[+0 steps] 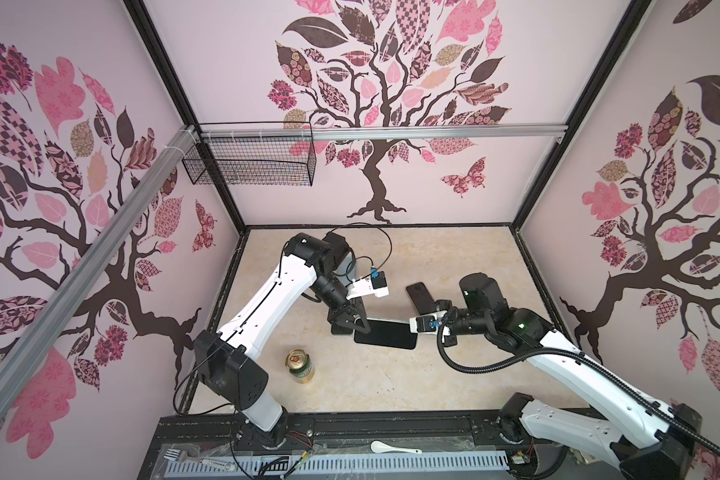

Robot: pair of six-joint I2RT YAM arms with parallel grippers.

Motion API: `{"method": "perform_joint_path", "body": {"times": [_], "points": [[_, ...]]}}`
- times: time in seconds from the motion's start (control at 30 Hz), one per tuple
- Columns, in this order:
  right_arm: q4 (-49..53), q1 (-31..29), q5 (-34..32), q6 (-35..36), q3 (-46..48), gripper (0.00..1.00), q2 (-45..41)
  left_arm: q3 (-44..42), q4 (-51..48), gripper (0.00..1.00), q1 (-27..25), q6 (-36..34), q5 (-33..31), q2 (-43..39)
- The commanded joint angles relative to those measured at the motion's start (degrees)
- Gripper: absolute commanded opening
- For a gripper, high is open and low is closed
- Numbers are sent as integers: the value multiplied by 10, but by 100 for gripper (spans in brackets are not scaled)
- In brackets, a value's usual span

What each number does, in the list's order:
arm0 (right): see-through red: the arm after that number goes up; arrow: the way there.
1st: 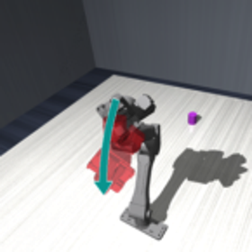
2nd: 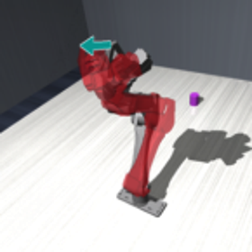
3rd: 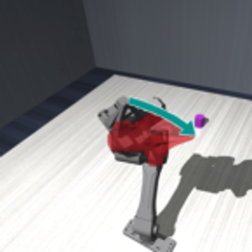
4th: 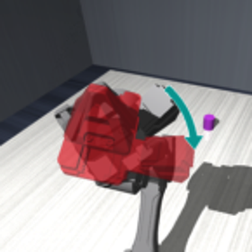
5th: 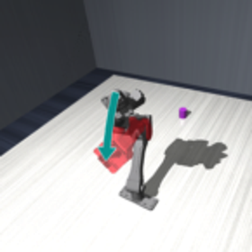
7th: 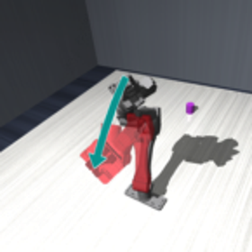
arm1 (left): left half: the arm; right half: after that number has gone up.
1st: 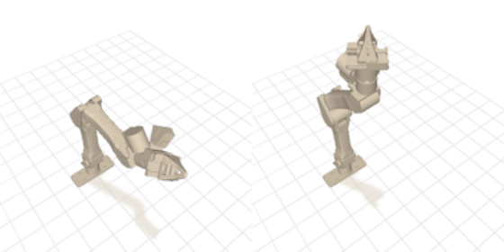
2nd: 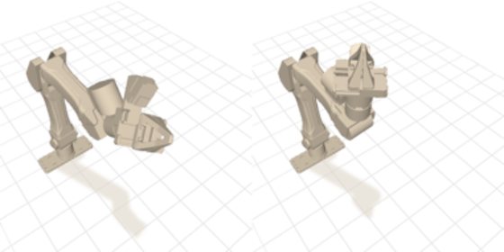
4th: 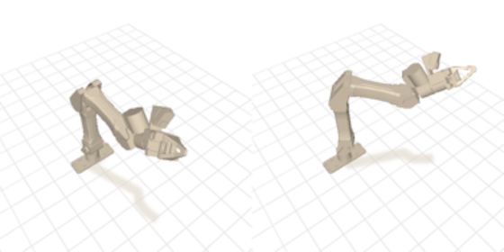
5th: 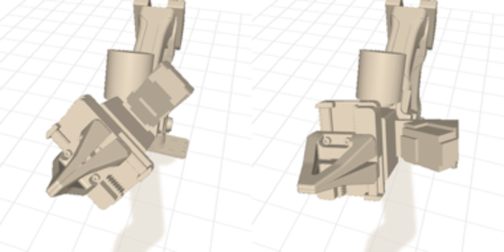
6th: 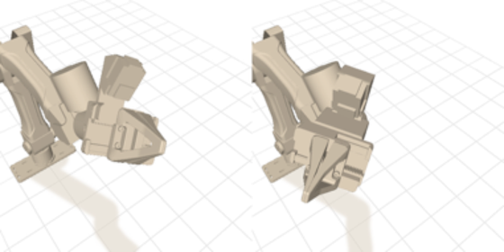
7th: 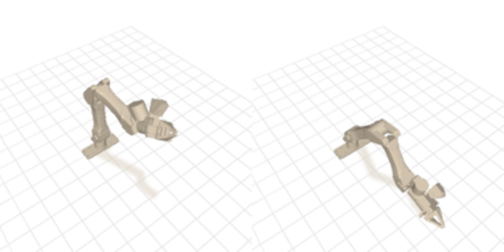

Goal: Take the phone out of the phone case

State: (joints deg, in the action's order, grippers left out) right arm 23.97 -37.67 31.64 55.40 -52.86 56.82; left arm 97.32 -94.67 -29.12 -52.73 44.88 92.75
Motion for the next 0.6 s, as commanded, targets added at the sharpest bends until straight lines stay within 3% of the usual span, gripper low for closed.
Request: {"method": "perform_joint_path", "body": {"times": [0.0,0.17,0.3,0.4,0.57], "points": [[-113,-15,121,-29,-15,0,-26,-7,90,0,-2,23,7,7],[-115,-13,91,-56,12,0,-51,-12,107,0,11,21,15,-19],[-168,-3,18,-137,57,20,-82,-50,176,0,20,55,16,-74],[-238,-2,-50,-219,92,30,-119,-95,251,0,27,96,9,-128],[-344,-2,-118,-327,152,33,-165,-220,451,0,33,206,-24,-243]]}}
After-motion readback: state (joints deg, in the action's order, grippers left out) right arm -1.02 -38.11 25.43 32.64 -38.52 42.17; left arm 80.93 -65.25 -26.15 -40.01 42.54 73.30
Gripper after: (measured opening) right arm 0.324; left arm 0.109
